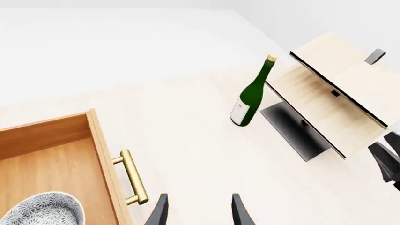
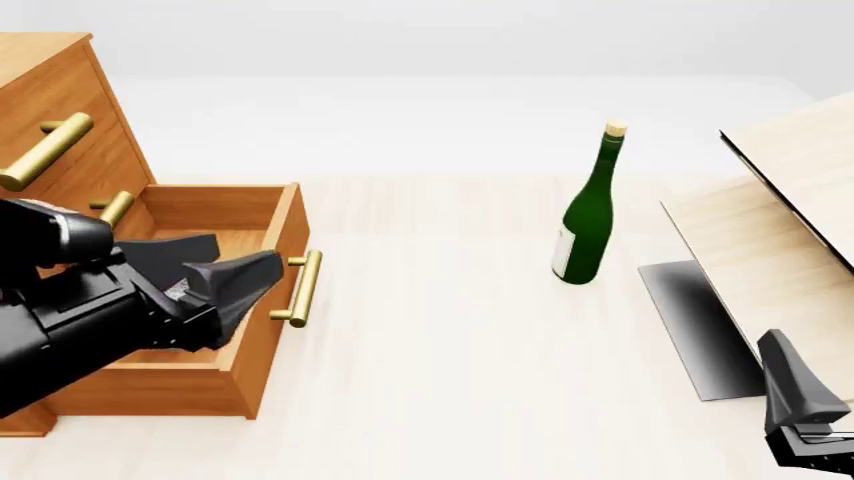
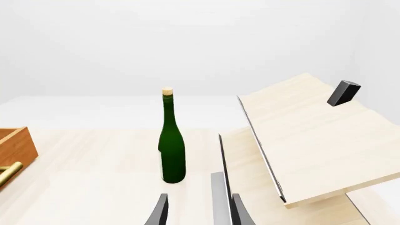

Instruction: Put the bowl in the bottom drawer of the cabinet and close it.

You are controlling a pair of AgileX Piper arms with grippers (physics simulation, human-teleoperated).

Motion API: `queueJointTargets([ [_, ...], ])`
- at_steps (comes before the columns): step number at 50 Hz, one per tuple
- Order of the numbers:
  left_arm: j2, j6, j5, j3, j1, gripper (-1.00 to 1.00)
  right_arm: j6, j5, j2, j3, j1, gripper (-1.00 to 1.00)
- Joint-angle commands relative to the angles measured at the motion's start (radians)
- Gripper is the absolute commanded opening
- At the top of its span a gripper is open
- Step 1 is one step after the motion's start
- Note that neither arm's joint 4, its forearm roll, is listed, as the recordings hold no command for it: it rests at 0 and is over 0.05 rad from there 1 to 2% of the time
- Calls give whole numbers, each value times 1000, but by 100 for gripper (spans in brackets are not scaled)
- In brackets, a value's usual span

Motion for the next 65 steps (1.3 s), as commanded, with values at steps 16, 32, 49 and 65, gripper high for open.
queueJointTargets([
  [16, 65, -66, -45, -3, -139, 100, 0, 0, 0, 0, 0, 100],
  [32, 109, -99, -89, -4, -243, 100, 0, 0, 0, 0, 0, 100],
  [49, 149, -140, -109, 24, -265, 100, 0, 0, 0, 0, 0, 100],
  [65, 200, -206, -145, 62, -255, 100, 0, 0, 0, 0, 0, 100],
])
